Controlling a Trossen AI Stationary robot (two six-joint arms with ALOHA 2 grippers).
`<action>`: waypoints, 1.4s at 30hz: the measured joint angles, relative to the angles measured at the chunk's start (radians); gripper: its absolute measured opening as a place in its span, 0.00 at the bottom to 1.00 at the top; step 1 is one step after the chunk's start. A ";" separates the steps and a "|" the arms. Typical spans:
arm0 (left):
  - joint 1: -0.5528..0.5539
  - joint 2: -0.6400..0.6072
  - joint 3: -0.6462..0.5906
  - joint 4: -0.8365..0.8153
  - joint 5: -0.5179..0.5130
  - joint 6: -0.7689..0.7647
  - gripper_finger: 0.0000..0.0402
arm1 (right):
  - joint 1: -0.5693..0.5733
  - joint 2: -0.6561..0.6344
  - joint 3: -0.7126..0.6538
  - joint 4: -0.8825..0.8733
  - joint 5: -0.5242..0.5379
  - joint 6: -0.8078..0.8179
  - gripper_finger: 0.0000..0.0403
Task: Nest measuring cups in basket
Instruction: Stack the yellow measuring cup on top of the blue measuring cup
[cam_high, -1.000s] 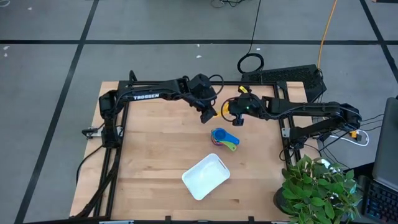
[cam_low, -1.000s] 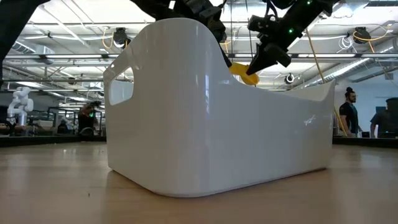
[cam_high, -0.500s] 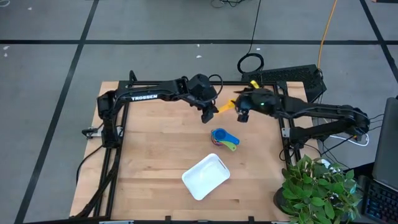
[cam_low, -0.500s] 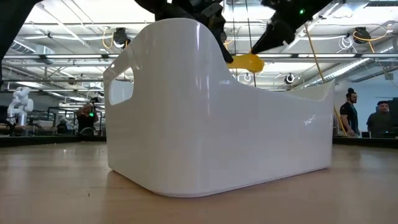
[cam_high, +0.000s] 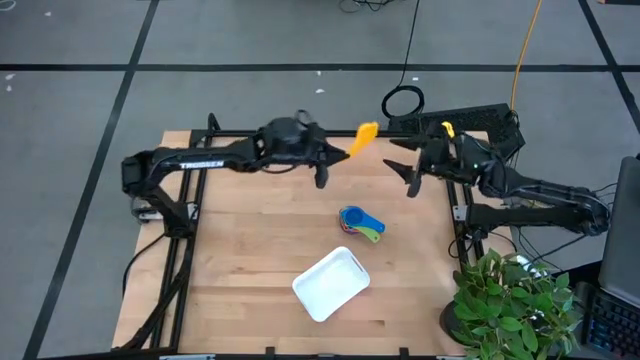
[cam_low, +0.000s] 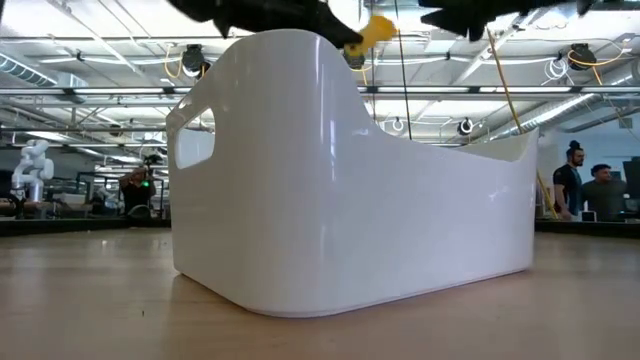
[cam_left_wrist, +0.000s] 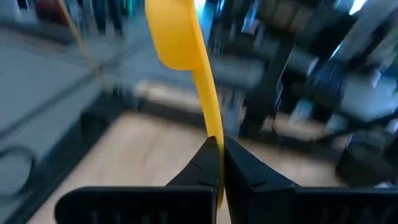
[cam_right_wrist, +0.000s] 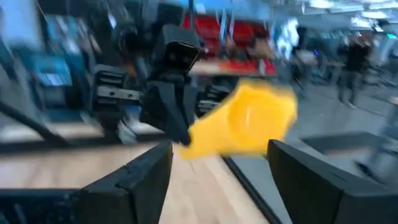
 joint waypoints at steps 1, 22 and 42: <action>-0.006 -0.016 -0.050 0.103 -0.006 -0.015 0.01 | -0.005 -0.004 -0.046 0.077 -0.017 0.029 0.63; -0.143 0.116 -0.234 0.666 -0.147 0.020 0.01 | -0.069 0.358 -0.339 1.022 -0.243 0.523 0.62; -0.148 0.140 -0.233 0.696 -0.147 -0.012 0.04 | -0.095 0.397 -0.321 1.038 -0.392 0.525 0.01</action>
